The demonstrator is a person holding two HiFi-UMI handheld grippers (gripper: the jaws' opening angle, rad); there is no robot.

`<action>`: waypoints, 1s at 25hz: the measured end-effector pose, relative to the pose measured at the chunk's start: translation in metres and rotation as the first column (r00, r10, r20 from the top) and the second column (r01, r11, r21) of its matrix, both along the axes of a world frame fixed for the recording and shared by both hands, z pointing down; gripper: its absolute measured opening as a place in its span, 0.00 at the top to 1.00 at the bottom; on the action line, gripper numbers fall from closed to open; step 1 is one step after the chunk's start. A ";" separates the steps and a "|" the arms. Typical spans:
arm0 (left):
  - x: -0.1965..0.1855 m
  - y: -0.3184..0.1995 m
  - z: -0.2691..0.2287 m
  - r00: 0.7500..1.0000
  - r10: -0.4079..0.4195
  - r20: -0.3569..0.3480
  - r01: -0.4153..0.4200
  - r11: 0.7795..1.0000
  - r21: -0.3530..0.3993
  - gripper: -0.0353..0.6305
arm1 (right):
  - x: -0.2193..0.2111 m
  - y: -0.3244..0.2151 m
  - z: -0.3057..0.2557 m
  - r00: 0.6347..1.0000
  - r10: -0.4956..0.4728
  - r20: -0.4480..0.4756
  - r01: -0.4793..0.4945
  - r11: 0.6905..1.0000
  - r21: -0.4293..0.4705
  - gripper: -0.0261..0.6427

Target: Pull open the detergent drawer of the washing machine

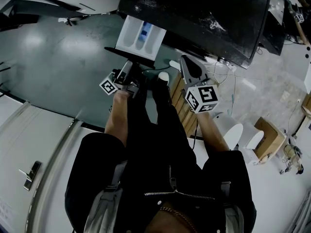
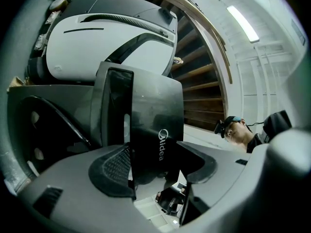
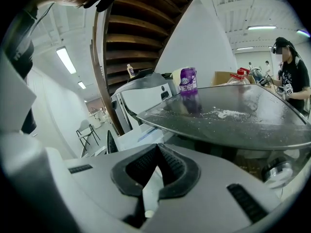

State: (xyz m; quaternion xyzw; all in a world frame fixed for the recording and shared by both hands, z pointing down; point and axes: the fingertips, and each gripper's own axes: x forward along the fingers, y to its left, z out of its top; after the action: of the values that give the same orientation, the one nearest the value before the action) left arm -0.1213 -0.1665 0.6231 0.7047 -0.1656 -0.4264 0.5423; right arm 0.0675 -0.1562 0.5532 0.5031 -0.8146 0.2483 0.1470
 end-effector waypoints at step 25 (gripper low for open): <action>0.000 0.035 -0.022 0.374 0.032 0.927 -0.214 0.975 0.053 0.92 | -0.003 0.003 -0.059 0.997 -0.071 -0.017 0.072 0.993 0.095 0.95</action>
State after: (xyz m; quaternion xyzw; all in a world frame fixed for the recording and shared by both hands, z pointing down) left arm -0.1215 -0.1311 0.6008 0.8746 -0.3498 0.0659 0.3292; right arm 0.0643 -0.1534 0.4940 0.4819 -0.8419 0.2003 0.1373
